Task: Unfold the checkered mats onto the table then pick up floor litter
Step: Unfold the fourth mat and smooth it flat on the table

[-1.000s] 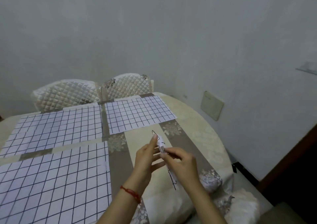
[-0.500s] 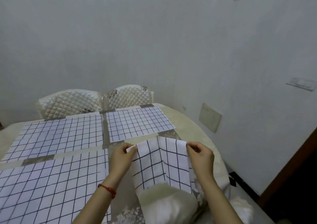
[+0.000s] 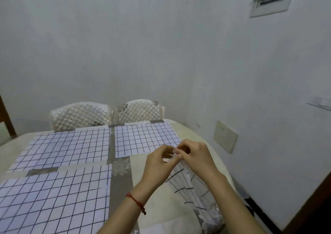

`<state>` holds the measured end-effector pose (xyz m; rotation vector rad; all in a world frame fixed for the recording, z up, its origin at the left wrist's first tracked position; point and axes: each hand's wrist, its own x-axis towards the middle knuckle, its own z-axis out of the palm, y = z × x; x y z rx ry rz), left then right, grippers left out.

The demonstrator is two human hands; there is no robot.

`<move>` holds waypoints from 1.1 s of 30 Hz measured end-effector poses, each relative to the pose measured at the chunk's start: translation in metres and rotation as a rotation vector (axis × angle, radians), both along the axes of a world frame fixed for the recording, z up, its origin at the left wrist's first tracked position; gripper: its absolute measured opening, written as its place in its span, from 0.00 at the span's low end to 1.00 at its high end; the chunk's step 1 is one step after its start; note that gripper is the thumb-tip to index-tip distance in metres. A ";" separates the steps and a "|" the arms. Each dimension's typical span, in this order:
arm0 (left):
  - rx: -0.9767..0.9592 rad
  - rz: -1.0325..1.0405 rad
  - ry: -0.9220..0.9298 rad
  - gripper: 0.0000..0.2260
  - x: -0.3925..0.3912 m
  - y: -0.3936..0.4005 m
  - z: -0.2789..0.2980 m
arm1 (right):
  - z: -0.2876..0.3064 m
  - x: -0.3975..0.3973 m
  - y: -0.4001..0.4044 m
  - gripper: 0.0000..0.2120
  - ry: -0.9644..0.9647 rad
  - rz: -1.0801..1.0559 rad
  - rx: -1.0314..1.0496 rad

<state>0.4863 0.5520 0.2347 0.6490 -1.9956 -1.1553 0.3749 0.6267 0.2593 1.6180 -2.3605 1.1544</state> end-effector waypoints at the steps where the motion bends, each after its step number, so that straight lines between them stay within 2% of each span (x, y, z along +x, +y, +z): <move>1: 0.006 -0.006 0.003 0.04 -0.001 -0.001 0.001 | 0.001 -0.002 0.001 0.04 0.007 0.018 -0.005; 7: -0.037 0.008 -0.072 0.03 -0.012 0.000 0.000 | 0.000 -0.014 0.002 0.05 0.091 0.071 0.049; 11: -0.107 0.041 -0.136 0.06 -0.020 -0.003 -0.003 | 0.002 -0.021 0.004 0.07 0.155 0.097 0.070; 16: -0.171 0.125 -0.199 0.06 -0.020 -0.017 -0.007 | 0.005 -0.032 0.009 0.08 0.115 0.086 0.107; 23: -0.256 0.191 -0.156 0.06 -0.009 -0.044 0.015 | -0.017 -0.039 0.024 0.09 0.035 0.010 0.382; 25: -0.285 0.188 -0.158 0.05 -0.002 -0.056 0.020 | -0.020 -0.045 0.028 0.18 -0.034 -0.015 0.365; 27: -0.309 0.166 -0.195 0.05 0.005 -0.067 0.022 | -0.014 -0.049 0.030 0.22 -0.146 -0.041 0.278; 30: -0.338 0.186 -0.310 0.06 0.012 -0.082 0.020 | 0.000 -0.053 0.027 0.20 -0.285 -0.039 0.110; 33: -0.319 0.162 -0.345 0.08 0.011 -0.081 0.020 | 0.012 -0.047 0.016 0.13 -0.345 -0.020 -0.001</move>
